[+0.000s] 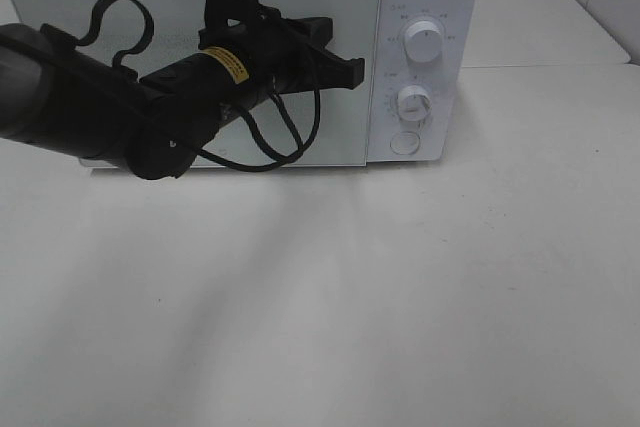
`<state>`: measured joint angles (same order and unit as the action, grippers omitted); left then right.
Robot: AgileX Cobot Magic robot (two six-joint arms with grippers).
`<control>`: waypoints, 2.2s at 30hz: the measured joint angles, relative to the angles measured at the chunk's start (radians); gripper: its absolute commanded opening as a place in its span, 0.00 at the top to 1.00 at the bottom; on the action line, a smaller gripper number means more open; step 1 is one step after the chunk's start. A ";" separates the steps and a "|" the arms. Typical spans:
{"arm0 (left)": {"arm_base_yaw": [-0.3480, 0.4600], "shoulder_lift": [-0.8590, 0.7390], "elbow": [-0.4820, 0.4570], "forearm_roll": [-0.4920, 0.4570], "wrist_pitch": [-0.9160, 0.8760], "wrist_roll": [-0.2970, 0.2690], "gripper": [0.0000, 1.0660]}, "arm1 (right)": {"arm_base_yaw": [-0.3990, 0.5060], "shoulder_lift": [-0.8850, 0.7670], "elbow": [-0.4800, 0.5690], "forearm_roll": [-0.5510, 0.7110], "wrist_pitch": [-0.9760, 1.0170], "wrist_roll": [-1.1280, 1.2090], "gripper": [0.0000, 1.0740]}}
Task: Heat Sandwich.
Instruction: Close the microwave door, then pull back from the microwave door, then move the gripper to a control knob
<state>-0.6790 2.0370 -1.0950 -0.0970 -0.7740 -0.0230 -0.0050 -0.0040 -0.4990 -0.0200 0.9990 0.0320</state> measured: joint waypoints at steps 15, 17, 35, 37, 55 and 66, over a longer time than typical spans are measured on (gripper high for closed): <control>-0.004 0.002 -0.066 0.002 0.076 0.023 1.00 | 0.000 0.000 0.000 0.000 0.000 0.000 0.29; -0.004 -0.016 -0.053 -0.007 0.074 0.023 1.00 | 0.000 0.000 0.000 0.000 0.000 0.000 0.29; 0.000 -0.213 0.183 -0.077 0.220 0.018 0.47 | 0.000 0.000 0.000 0.000 0.000 0.000 0.29; 0.000 -0.254 0.223 -0.077 0.273 0.014 0.11 | 0.000 0.000 0.000 0.000 0.000 0.000 0.29; 0.000 -0.511 0.271 -0.042 1.010 0.011 0.06 | 0.000 0.000 0.000 0.000 0.000 0.000 0.29; 0.089 -0.609 0.271 -0.032 1.333 0.010 0.06 | 0.000 0.000 0.000 0.000 0.000 0.000 0.29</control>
<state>-0.5900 1.4280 -0.8240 -0.1290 0.5590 -0.0130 -0.0050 -0.0040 -0.4990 -0.0200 0.9990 0.0320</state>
